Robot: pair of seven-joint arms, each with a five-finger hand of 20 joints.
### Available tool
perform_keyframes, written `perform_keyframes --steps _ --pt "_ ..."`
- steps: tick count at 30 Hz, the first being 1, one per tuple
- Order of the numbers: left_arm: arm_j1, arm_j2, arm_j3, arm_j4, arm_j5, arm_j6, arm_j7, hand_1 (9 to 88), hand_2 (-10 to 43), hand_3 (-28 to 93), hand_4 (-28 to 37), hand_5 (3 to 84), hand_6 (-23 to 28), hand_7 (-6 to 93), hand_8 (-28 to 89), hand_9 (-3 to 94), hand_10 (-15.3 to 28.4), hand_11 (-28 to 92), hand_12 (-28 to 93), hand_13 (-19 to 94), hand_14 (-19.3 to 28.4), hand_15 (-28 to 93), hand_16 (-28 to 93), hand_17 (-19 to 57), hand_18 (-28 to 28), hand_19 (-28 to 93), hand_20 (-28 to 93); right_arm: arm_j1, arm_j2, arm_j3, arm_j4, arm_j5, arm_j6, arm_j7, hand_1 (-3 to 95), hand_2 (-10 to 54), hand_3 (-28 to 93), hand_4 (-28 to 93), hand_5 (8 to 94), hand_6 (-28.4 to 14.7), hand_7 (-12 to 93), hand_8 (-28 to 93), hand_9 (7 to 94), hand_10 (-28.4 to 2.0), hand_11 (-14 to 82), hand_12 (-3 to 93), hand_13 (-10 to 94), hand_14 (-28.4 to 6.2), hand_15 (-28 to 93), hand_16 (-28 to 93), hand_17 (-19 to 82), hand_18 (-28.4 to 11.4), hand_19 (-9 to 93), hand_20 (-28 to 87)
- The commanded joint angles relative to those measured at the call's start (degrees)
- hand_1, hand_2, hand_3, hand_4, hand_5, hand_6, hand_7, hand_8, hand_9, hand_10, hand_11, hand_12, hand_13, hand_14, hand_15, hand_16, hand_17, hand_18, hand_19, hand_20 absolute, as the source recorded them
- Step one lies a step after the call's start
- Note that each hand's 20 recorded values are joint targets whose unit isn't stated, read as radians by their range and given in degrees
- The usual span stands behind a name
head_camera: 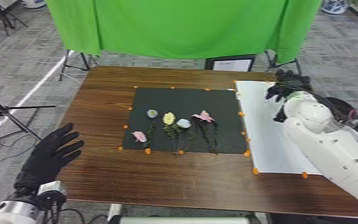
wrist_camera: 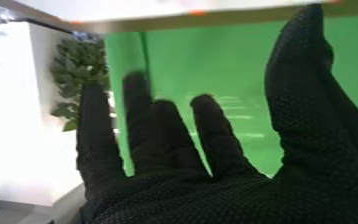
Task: Arrange flowers
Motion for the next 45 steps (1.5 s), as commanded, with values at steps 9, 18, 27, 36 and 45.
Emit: perform_keyframes --steps 9,18,27,36,45 --pt "0.44 0.45 -0.23 0.17 -0.28 -0.79 -0.16 26.4 -1.2 70 -27.3 27.0 4.4 24.9 -13 25.0 12.0 23 18 20 16.6 34 0 -9.7 22.7 42 9 0.32 0.45 -1.62 6.73 3.32 0.59 -0.79 28.1 -9.5 92 -28 36.7 -6.1 34 -18 45.1 -13.7 18.3 17.1 56 -5.4 25 15 17 -12.7 54 15" --pt "-0.39 1.06 0.09 0.64 -0.33 -1.21 -0.4 26.3 -0.9 70 -27.7 27.2 4.5 24.8 -13 25.3 12.0 23 18 21 16.6 34 0 -9.6 22.6 42 9 -1.57 1.77 -3.68 7.0 1.34 8.73 -5.0 45.2 -9.1 83 -28 59.5 0.7 49 -4 79.9 -6.4 15.7 39.5 79 -2.1 38 30 32 -13.7 70 33" --pt "-0.08 0.75 -0.08 0.25 0.0 -1.24 -0.33 26.3 -0.8 70 -27.7 27.3 4.5 24.9 -13 25.3 12.0 23 18 21 16.5 34 0 -9.6 22.6 42 9 -10.05 5.79 0.67 -4.74 -0.12 14.59 -10.09 47.7 -9.4 86 -28 71.4 1.1 49 -2 90.0 -5.2 21.9 43.8 88 -2.4 49 27 38 -15.6 76 39" --pt "0.05 0.22 0.02 0.15 0.13 -1.19 -0.57 26.3 -0.8 70 -27.7 27.3 4.4 24.8 -13 25.4 12.1 23 18 21 16.5 34 0 -9.6 22.7 43 9 -23.61 6.54 8.17 -23.07 -5.28 7.17 -17.49 46.9 -9.5 86 -28 71.3 1.2 50 -3 89.8 -5.9 22.4 44.4 87 -2.5 49 28 36 -15.7 76 40" --pt "-1.25 0.12 0.92 0.5 0.17 -1.01 -1.03 26.1 -0.9 70 -27.8 27.3 4.4 24.8 -13 25.4 12.1 23 18 21 16.5 34 0 -9.6 22.6 43 9 -25.77 4.26 7.25 -25.18 -6.21 3.41 -18.93 45.5 -9.5 87 -26 70.7 1.8 50 -2 89.6 -5.8 22.3 44.8 86 -2.3 50 28 34 -16.1 75 41"
